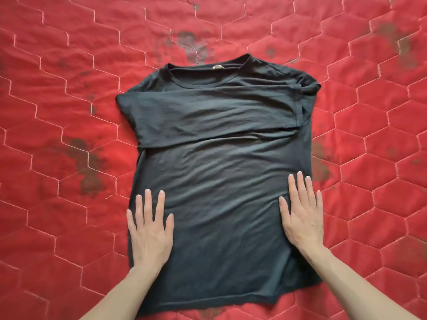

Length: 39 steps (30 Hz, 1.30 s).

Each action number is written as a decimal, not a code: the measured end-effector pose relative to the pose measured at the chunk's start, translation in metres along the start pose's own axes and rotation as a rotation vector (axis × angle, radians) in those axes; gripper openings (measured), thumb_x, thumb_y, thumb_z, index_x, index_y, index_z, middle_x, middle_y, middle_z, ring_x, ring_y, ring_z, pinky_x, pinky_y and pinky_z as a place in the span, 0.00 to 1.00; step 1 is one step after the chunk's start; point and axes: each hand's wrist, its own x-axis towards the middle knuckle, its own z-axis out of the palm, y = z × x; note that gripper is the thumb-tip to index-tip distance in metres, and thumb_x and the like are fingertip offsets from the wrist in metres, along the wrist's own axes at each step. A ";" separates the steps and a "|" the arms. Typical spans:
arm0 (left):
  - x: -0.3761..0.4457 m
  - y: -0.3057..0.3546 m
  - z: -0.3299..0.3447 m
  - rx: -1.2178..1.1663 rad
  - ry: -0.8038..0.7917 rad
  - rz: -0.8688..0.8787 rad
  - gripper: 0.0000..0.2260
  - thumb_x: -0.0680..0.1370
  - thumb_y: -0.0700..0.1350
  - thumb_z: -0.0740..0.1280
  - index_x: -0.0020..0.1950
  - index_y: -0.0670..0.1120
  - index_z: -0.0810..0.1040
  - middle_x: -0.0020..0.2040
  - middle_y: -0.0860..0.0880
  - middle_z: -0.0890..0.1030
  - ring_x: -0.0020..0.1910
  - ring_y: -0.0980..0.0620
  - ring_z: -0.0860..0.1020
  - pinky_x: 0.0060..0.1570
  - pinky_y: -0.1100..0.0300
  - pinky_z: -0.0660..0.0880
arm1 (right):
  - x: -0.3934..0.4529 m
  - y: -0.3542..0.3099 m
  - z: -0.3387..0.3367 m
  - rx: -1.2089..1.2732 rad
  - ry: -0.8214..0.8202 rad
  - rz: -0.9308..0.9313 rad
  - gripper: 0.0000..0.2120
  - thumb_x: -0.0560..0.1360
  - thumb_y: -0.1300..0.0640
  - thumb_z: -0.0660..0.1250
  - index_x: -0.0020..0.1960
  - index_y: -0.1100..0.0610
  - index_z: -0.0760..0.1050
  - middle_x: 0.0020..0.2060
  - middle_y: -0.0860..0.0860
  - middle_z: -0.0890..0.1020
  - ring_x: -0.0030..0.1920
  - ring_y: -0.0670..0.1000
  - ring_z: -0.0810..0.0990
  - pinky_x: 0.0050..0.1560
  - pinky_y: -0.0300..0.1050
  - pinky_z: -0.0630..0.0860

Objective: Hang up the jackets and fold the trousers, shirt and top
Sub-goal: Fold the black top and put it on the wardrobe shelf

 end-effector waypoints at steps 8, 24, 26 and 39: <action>-0.025 0.025 -0.027 -0.255 0.051 -0.501 0.31 0.82 0.50 0.69 0.81 0.42 0.62 0.78 0.37 0.65 0.75 0.33 0.66 0.67 0.33 0.68 | -0.045 0.023 -0.019 0.111 -0.017 0.258 0.33 0.84 0.43 0.51 0.84 0.59 0.54 0.84 0.57 0.55 0.83 0.58 0.55 0.79 0.61 0.58; -0.098 -0.032 -0.036 -0.498 -0.195 -0.845 0.20 0.85 0.53 0.63 0.41 0.39 0.74 0.43 0.36 0.81 0.47 0.32 0.78 0.48 0.44 0.74 | -0.113 0.052 -0.042 0.472 -0.066 0.708 0.08 0.86 0.50 0.59 0.51 0.53 0.67 0.43 0.64 0.84 0.47 0.71 0.80 0.43 0.57 0.68; -0.099 -0.036 -0.036 -0.524 -0.197 -0.828 0.23 0.85 0.53 0.63 0.35 0.40 0.68 0.34 0.40 0.76 0.39 0.35 0.74 0.44 0.44 0.72 | -0.113 0.053 -0.043 0.415 -0.104 0.671 0.10 0.86 0.46 0.58 0.51 0.52 0.67 0.42 0.61 0.85 0.47 0.70 0.80 0.43 0.55 0.67; -0.119 -0.055 -0.047 -0.771 -0.530 -0.699 0.18 0.78 0.51 0.76 0.33 0.46 0.76 0.31 0.51 0.74 0.32 0.50 0.69 0.36 0.55 0.66 | -0.135 0.058 -0.059 0.386 -0.196 0.617 0.14 0.84 0.46 0.63 0.49 0.57 0.72 0.36 0.58 0.81 0.43 0.67 0.79 0.42 0.57 0.69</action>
